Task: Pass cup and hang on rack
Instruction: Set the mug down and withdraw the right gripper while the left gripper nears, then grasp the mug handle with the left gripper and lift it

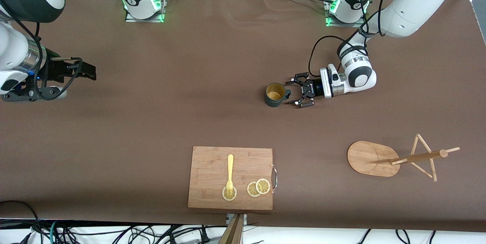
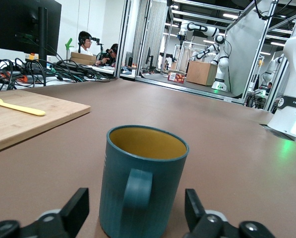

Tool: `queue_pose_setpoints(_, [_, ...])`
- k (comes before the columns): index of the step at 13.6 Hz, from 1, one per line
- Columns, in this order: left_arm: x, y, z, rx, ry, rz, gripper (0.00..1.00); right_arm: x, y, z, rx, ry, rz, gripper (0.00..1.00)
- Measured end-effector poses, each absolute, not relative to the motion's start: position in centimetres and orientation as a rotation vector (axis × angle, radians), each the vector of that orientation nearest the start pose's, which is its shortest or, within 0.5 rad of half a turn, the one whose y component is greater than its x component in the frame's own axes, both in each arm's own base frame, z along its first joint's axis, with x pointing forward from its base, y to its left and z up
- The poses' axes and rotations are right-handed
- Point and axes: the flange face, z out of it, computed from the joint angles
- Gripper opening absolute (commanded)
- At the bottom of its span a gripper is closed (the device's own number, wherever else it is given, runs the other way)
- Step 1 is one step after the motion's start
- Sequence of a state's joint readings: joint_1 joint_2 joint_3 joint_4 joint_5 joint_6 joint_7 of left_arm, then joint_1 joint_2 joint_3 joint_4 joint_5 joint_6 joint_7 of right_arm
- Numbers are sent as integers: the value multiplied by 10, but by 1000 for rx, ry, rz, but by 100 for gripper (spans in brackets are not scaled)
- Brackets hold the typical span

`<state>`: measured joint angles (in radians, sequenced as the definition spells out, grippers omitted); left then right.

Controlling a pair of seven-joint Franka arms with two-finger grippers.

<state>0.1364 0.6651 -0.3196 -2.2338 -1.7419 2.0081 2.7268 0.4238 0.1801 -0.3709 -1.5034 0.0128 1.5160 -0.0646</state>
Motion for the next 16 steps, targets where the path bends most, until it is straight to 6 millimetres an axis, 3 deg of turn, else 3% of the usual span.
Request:
queue_pose_setpoints(2, [462, -165, 86, 1547, -1098, 1089, 0, 578, 39, 559, -3177, -204, 227, 100])
queue_pose_setpoints(7, [460, -166, 79, 1548, -1088, 1080, 0, 550, 18, 576, -3156, -205, 175, 100])
queue_pose_setpoints(12, [466, -162, 83, 1571, -1007, 1045, 0, 539, 27, 585, -3169, -248, 143, 100])
queue_pose_setpoints(14, [481, -141, 100, 1586, -1003, 1005, 0, 540, 29, 586, -3171, -253, 121, 100])
queue_pose_setpoints(16, [501, -92, 131, 1611, -1009, 935, 0, 542, 28, 587, -3172, -250, 97, 100])
